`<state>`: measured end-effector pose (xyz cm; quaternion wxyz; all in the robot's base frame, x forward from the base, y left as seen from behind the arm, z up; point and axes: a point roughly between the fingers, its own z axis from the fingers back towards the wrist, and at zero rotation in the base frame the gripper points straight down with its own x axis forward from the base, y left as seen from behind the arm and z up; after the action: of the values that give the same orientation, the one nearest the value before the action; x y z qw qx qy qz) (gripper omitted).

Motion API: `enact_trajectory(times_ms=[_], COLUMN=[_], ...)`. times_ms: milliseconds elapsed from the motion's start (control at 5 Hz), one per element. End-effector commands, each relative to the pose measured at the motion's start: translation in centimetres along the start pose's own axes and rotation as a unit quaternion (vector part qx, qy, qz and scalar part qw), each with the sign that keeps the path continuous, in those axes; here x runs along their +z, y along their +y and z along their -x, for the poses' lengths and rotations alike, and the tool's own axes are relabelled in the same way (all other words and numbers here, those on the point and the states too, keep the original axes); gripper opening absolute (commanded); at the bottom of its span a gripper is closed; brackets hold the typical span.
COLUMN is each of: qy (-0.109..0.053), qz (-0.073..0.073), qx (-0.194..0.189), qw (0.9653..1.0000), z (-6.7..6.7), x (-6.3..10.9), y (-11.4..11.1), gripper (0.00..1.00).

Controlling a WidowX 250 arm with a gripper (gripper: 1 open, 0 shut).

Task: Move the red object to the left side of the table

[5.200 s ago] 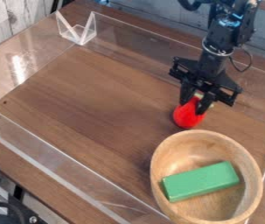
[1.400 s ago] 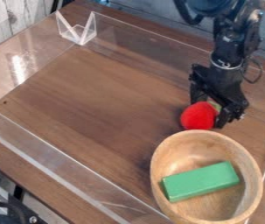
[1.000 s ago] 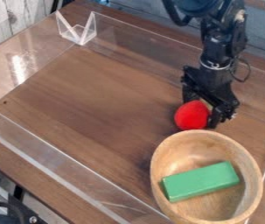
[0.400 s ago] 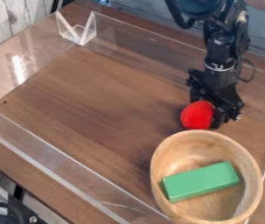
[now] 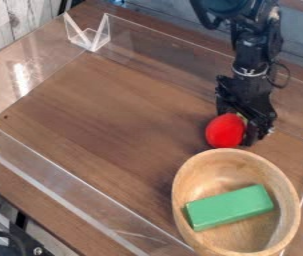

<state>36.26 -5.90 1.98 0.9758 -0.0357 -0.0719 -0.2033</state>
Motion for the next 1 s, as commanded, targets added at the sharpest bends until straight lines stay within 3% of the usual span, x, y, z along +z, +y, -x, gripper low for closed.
enact_trajectory(times_ms=[0,200,800], qy=[-0.009,-0.004,0.002], qz=[0.003,0.011,0.017], qx=[-0.036,-0.072,-0.063], qw=[0.9993,0.9973,0.9979], z=[-0.7,-0.6,-1.1], x=[0.7,0.7,0.6], y=[-0.5,-1.9,-0.8], gripper=[1.00,1.00,1.00])
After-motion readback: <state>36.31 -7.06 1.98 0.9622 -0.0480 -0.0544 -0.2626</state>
